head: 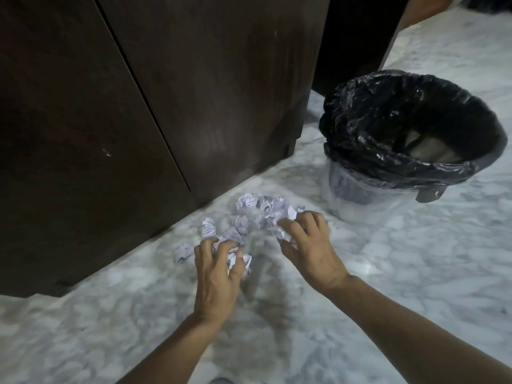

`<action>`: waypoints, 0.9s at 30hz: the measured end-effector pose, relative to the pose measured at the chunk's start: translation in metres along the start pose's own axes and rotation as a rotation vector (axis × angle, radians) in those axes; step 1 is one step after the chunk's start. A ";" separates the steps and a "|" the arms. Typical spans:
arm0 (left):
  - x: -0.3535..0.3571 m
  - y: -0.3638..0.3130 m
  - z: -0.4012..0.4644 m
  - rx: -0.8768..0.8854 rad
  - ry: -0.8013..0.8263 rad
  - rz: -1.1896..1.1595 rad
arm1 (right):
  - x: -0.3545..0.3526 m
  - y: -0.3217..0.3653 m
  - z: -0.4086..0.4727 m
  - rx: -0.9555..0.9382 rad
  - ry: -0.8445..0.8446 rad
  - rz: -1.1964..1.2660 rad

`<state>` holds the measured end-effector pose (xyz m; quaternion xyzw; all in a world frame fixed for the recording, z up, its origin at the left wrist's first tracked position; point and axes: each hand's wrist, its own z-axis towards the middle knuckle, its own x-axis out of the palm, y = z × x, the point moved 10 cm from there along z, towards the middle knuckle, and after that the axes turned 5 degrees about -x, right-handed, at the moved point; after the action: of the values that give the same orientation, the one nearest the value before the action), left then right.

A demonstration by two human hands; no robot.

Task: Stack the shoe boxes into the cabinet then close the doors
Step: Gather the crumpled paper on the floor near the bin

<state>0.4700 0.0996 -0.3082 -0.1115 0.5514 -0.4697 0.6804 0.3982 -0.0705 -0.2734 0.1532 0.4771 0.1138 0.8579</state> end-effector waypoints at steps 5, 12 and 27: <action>-0.017 -0.104 0.083 0.086 -0.121 -0.183 | -0.118 -0.001 0.061 0.041 -0.315 -0.026; 0.023 -0.250 0.173 0.235 -0.095 -0.260 | -0.214 -0.101 0.092 0.421 -0.250 -0.227; 0.087 -0.272 0.191 0.220 0.218 -0.240 | -0.242 -0.172 0.066 0.638 -0.310 0.008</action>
<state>0.4886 -0.1815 -0.1120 -0.0498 0.5497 -0.6142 0.5641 0.3376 -0.3231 -0.1148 0.4307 0.3520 -0.0624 0.8287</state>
